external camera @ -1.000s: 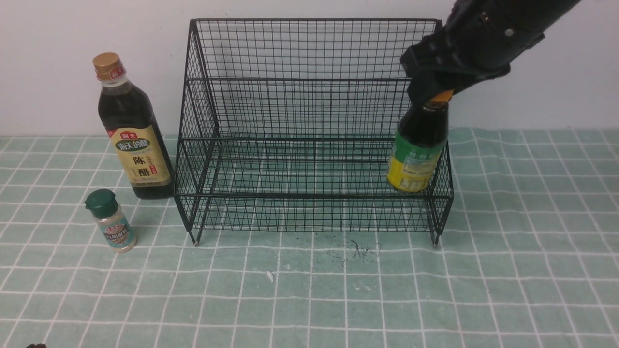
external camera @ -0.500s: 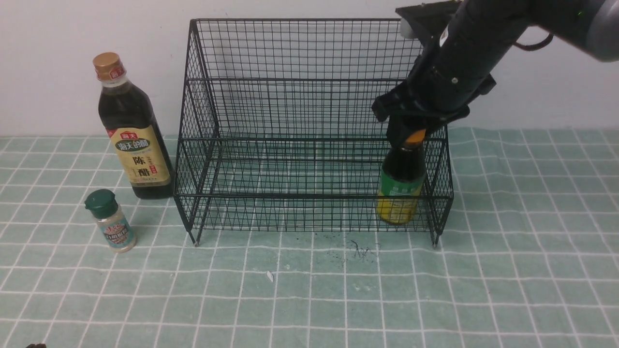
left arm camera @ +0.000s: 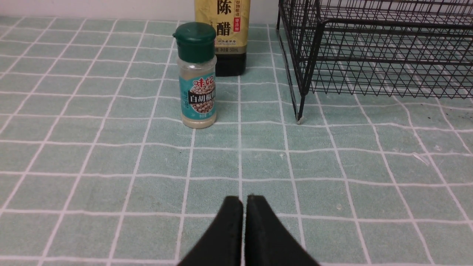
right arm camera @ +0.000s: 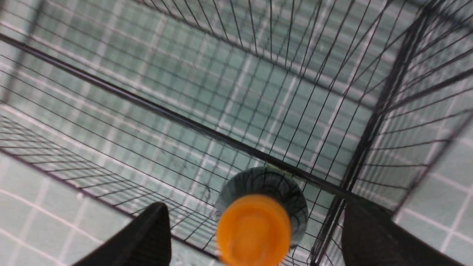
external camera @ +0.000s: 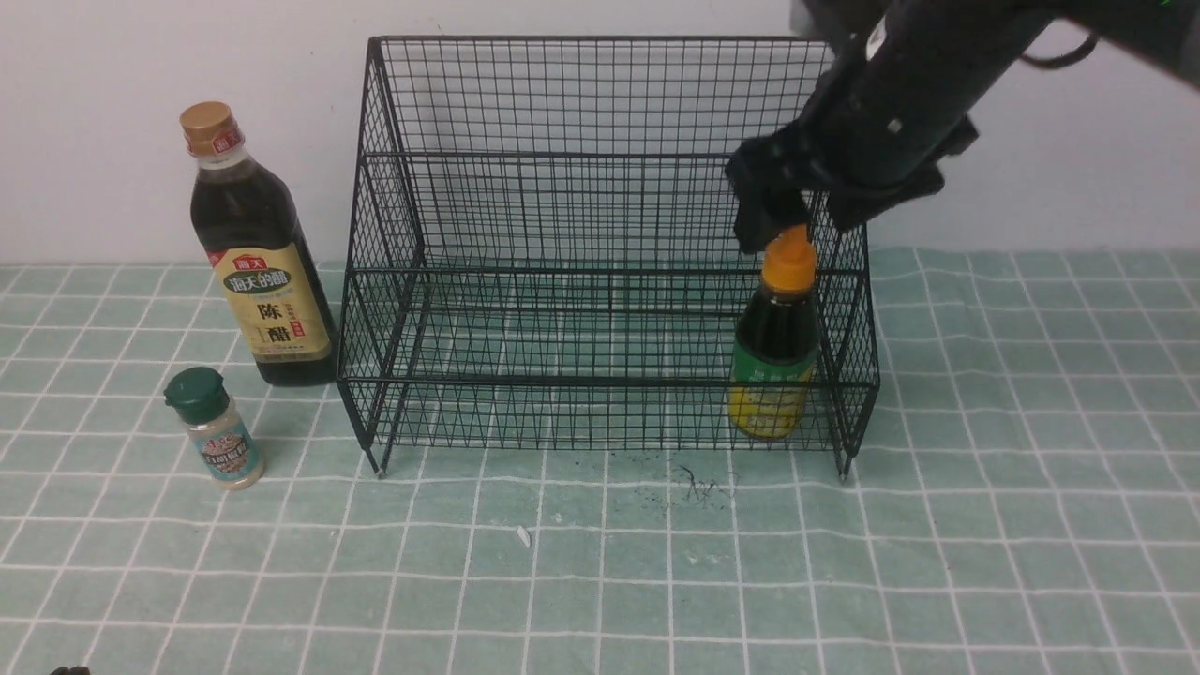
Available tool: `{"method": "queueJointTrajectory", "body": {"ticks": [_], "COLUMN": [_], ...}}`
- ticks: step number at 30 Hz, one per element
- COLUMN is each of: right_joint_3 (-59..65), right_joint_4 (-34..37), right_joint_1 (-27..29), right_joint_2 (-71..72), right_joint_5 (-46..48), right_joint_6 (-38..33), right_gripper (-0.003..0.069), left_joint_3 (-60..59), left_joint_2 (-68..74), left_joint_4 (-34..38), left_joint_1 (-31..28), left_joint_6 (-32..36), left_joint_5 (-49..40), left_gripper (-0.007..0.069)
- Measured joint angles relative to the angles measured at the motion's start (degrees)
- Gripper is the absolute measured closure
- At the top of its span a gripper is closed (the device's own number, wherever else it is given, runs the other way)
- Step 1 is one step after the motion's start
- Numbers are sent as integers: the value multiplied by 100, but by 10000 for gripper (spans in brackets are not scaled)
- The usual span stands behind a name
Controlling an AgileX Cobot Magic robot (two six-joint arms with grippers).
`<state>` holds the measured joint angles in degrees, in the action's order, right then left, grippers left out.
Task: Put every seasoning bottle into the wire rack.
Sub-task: Use the right arm to put the condiment bottle back on the shelf, then use the left arm to grab the condiment bottle closest to it
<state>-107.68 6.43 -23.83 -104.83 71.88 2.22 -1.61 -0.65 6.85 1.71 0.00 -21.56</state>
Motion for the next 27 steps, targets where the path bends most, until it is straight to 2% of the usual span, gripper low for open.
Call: {"method": "queueJointTrajectory", "body": {"ticks": [5,9,10,11,15,17,18,19,20,21,23,25,26,27], "right_joint_3": [-6,171,171,456,1730,2779,2883,3845,3845,4945,6005,6830,6912,7442], "right_joint_4": [0,-66,-66,-131,-328,-407,-411,-422,-422,-422,-403,-307,-297,-271], "right_joint_1": [0,-4,-4,-4,-4,-4,-4,-4,-4,-4,-4,-4,-4,-4], "right_joint_2": [1283,2737,2806,3367,4697,5562,5723,6379,6461,7205,8017,8677,8743,9153], "right_joint_5": [5,17,17,22,-54,-529,-664,-1302,-1386,-2207,-3177,-4018,-4018,-4551], "right_joint_6": [78,245,252,275,295,295,303,306,306,306,339,597,597,855], "right_gripper": [152,296,304,372,527,610,616,652,655,666,671,671,671,671], "left_joint_3": [0,0,0,0,0,0,0,0,0,0,0,0,0,0], "left_joint_2": [0,0,0,0,0,0,0,0,0,0,0,0,0,0], "left_joint_4": [0,0,0,0,0,0,0,0,0,0,0,0,0,0], "left_joint_1": [0,0,0,0,0,0,0,0,0,0,0,0,0,0], "left_joint_6": [0,30,0,30,0,0,0,0,0,30,0,0,30,30], "left_joint_5": [0,0,0,0,0,0,0,0,0,0,0,0,0,0], "left_gripper": [630,630,630,630,630,630,630,630,630,630,630,630,630,630]}}
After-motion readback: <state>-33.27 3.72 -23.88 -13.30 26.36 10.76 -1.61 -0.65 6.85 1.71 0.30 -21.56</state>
